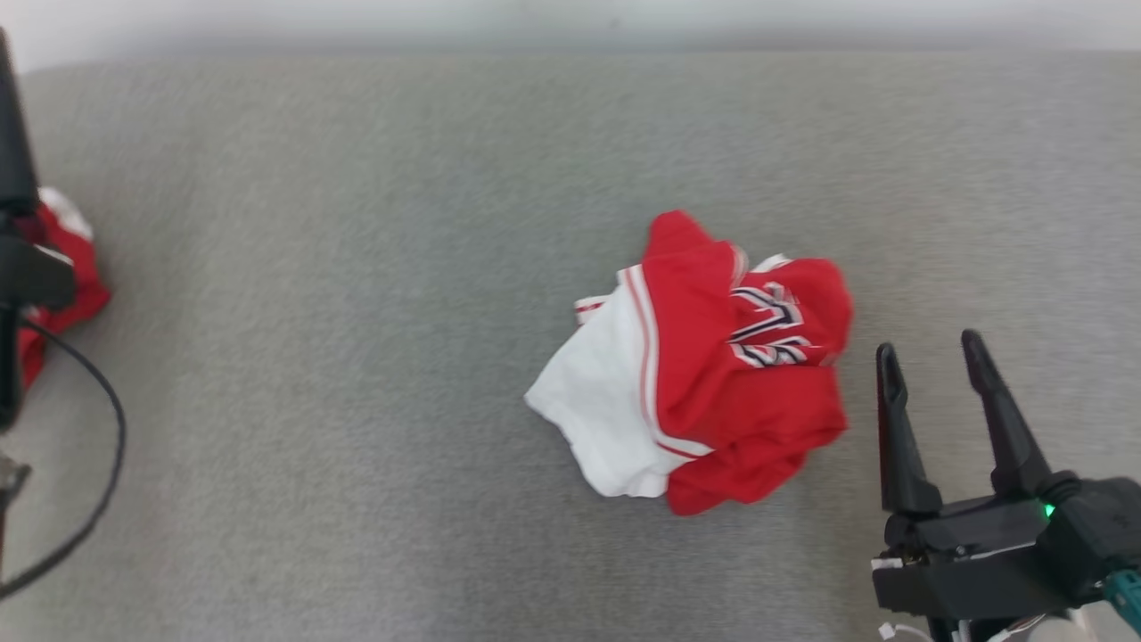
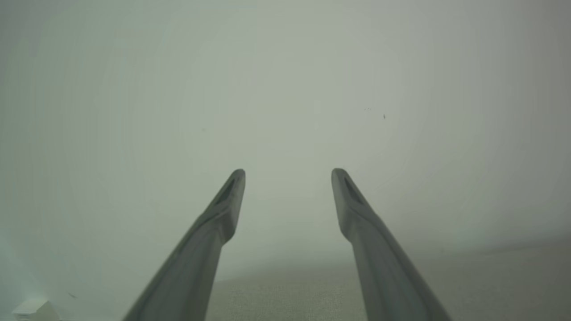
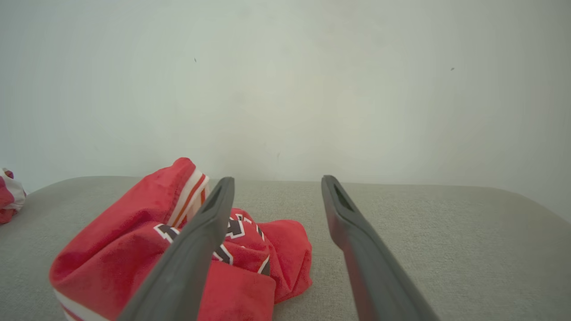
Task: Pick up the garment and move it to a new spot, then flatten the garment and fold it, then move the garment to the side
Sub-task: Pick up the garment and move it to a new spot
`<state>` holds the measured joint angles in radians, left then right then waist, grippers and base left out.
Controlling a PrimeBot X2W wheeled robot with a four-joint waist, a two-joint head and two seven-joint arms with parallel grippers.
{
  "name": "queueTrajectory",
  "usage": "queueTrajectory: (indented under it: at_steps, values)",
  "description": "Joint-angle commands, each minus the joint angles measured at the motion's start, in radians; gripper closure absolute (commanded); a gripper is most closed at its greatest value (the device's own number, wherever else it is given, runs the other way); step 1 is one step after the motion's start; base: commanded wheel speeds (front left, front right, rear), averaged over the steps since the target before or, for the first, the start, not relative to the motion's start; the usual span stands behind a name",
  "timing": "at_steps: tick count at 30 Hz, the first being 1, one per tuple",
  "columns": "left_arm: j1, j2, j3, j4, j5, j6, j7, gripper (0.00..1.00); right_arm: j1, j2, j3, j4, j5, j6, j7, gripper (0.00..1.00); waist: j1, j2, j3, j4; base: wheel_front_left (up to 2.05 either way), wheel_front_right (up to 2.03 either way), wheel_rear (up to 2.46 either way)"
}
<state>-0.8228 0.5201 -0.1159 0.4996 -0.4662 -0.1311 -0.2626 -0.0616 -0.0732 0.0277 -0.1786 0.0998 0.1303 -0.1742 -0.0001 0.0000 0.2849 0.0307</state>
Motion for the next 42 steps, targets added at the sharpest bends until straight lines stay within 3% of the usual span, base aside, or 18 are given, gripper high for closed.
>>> queueTrajectory:
  at_steps: [1,9,14,25,42]
  values:
    - [0.032,-0.005,-0.010,-0.016,0.010,0.001,-0.003,0.00,0.013,0.006,0.002,0.016,0.007,0.001,-0.014,0.00,0.0001,0.0000,-0.069,-0.075,0.00,0.00,0.00]
    - [0.177,-0.052,-0.006,-0.117,0.009,0.019,-0.003,0.00,0.049,0.018,0.007,0.108,0.035,0.001,-0.050,0.00,0.0001,0.0000,-0.175,-0.171,0.00,0.00,0.00]
    - [0.316,-0.081,-0.005,-0.181,0.001,0.046,-0.003,0.00,0.077,0.020,0.001,0.144,0.043,0.001,-0.063,0.00,0.0001,0.0000,-0.227,-0.193,0.00,0.00,0.00]
    - [0.576,-0.106,-0.019,-0.300,-0.015,0.104,0.005,0.00,0.117,0.021,-0.026,0.195,0.053,0.001,-0.073,0.00,0.0001,0.0000,-0.271,-0.138,0.00,0.00,0.00]
    - [0.764,-0.185,-0.030,-0.314,-0.014,0.131,-0.002,0.00,0.121,0.022,-0.021,0.260,0.060,0.001,-0.079,0.00,0.0001,0.0000,-0.295,-0.067,0.00,0.00,0.00]
